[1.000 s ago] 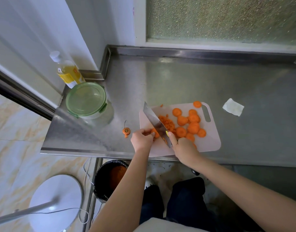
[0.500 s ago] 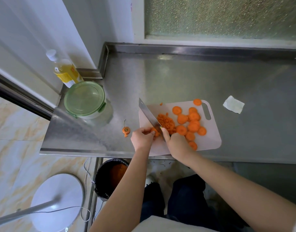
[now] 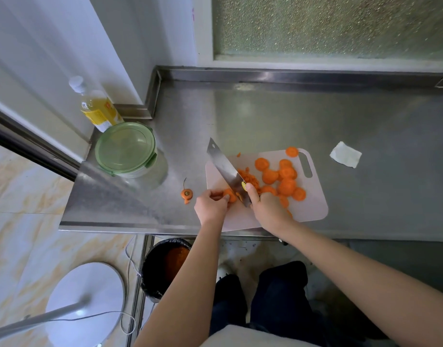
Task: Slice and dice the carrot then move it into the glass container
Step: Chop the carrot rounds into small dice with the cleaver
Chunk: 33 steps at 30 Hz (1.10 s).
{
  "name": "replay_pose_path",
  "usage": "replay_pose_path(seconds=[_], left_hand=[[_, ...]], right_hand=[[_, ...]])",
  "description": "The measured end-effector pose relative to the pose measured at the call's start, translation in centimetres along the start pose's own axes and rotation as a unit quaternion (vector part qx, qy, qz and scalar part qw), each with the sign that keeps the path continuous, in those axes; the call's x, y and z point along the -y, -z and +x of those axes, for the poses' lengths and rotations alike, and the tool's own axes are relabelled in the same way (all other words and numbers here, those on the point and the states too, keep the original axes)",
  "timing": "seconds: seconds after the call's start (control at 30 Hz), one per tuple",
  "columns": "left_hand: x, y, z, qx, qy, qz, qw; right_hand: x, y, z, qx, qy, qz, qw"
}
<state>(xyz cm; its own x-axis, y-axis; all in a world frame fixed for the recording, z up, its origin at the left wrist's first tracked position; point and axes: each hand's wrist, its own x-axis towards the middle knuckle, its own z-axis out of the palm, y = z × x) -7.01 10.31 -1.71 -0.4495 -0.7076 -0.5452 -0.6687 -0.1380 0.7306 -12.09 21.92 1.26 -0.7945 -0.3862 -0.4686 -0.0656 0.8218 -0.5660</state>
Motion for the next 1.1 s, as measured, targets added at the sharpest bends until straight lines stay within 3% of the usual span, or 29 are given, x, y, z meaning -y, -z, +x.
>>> replay_pose_path(seconds=[0.23, 0.43, 0.6, 0.77, 0.9, 1.1], left_hand=[[0.1, 0.0, 0.0, -0.006, -0.004, 0.001, 1.000], [0.1, 0.1, 0.0, -0.005, 0.002, -0.005, 1.000], [0.0, 0.1, 0.1, 0.000, 0.005, -0.007, 1.000], [-0.1, 0.1, 0.2, 0.008, 0.008, -0.008, 1.000], [-0.1, 0.3, 0.3, 0.010, 0.009, -0.013, 1.000], [0.0, 0.4, 0.6, 0.020, 0.013, -0.033, 0.999]], right_hand=[[-0.3, 0.1, -0.4, 0.033, 0.015, -0.039, 0.999], [0.1, 0.3, -1.3, 0.027, 0.009, -0.045, 0.999], [0.6, 0.0, -1.5, 0.016, 0.020, -0.113, 0.993], [0.7, 0.1, -1.7, 0.020, 0.010, -0.097, 0.995], [1.1, -0.9, -1.0, 0.002, 0.056, -0.128, 0.990], [0.9, -1.6, -0.2, -0.011, 0.052, -0.149, 0.987]])
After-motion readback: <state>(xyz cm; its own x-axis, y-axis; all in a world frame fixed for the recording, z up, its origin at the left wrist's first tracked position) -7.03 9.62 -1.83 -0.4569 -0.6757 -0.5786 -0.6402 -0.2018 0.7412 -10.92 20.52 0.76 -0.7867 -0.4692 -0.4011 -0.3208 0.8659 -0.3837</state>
